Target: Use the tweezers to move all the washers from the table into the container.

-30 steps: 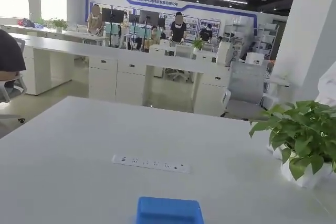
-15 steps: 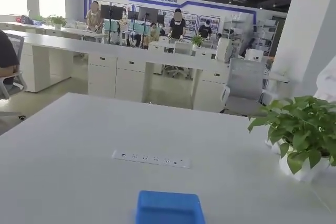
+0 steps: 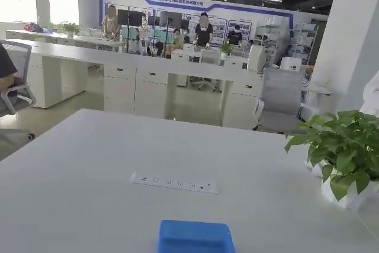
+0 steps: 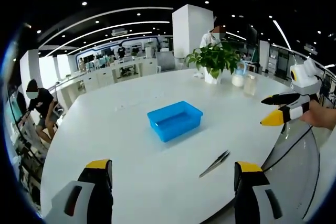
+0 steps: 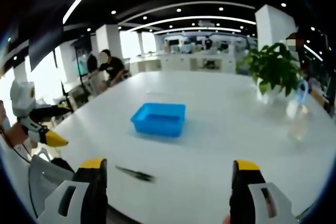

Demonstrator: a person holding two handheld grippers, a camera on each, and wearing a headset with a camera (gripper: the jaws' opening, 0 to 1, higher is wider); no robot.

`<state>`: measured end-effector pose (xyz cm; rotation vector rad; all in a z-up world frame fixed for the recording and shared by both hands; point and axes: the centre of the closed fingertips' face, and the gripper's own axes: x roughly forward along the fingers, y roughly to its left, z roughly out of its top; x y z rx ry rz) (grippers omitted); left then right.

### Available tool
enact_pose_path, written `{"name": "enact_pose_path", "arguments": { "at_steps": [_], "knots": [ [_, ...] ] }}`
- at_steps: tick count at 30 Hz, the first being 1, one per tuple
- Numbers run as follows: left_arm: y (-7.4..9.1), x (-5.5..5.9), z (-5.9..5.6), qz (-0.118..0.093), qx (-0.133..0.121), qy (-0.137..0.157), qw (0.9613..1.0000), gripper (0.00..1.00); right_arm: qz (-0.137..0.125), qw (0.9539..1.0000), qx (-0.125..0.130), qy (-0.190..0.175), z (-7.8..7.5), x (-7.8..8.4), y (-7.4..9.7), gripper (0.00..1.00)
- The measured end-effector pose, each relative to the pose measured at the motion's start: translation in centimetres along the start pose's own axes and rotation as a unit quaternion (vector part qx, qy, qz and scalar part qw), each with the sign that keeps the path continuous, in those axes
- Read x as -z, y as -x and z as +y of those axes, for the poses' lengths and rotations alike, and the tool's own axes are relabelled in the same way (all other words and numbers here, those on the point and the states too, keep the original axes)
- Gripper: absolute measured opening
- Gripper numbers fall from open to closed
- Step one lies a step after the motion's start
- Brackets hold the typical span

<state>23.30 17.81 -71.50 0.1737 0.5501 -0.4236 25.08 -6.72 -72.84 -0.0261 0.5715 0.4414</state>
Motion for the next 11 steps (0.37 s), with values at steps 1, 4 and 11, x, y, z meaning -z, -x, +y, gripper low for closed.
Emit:
{"name": "enact_pose_path", "arguments": {
  "at_steps": [1, 4, 11],
  "knots": [
    [0.0, 0.0, 0.07, 0.0, -0.001, -0.001, 1.0, 0.99, 0.0, 1.0, 0.001, -0.001, -0.06, -0.03, -0.04, 0.98],
    [0.04, -0.02, 0.24, -0.001, -0.003, -0.003, 1.0, 0.99, 0.004, 1.0, 0.0, -0.004, -0.12, 0.04, -0.17, 0.98],
    [-0.01, 0.26, 0.38, -0.001, -0.01, 0.0, 1.0, 0.99, 0.0, 1.0, 0.007, 0.002, -0.35, -0.15, -0.18, 0.97]
  ]
}}
